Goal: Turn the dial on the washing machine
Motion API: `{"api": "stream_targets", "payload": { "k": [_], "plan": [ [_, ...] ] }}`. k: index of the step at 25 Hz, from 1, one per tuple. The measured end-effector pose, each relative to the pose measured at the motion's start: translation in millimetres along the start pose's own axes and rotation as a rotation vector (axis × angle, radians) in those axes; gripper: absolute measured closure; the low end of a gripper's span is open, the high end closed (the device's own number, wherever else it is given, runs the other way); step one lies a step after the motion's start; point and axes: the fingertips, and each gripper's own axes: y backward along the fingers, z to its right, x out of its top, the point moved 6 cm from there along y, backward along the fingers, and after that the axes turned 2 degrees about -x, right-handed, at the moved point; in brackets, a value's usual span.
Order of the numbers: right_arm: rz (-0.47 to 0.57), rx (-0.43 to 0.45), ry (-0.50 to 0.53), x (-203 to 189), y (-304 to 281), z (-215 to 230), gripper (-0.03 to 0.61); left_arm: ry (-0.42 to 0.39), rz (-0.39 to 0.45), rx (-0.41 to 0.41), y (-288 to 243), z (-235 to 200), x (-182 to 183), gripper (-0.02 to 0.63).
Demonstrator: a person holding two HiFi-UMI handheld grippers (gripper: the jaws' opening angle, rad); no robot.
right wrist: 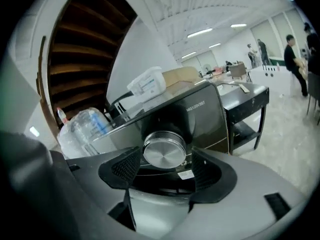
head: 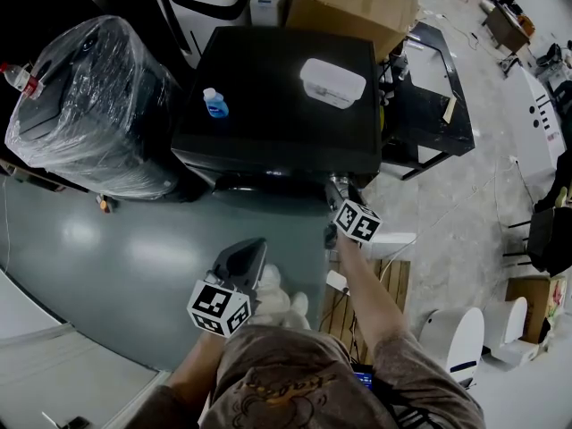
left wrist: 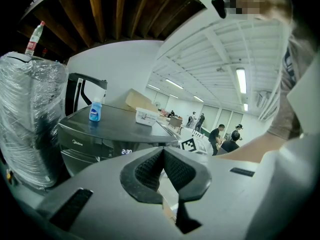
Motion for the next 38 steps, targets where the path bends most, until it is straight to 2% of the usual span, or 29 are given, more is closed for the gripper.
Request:
{"api": "stream_targets", "payload": {
  "k": [6, 9, 11, 22, 29, 38],
  "plan": [
    [-0.061, -0.083, 0.321, -2, -3, -9, 0.296, 0.001, -0.004, 0.006, 1, -2, -3, 0.621],
    [-0.082, -0.118, 0.41, -2, -4, -11, 0.296, 0.001, -0.007, 0.009, 2, -2, -4, 0.621],
    [-0.087, -0.136, 0.432, -1, -4, -11, 0.296, 0.004, -0.008, 0.012, 3, -2, -3, 0.621],
    [-0.078, -0.113, 0.351, 1, -4, -10, 0.31, 0.004, -0.017, 0.021, 3, -3, -4, 0.621],
    [-0.032, -0.017, 0.123, -1, -5, -3, 0.31, 0.006, -0.011, 0.017, 1, -4, -2, 0.621],
    [-0.006, 0.027, -0.006, -3, -5, 2, 0.31, 0.01, -0.009, 0.012, 1, -3, -2, 0.621]
  ]
}}
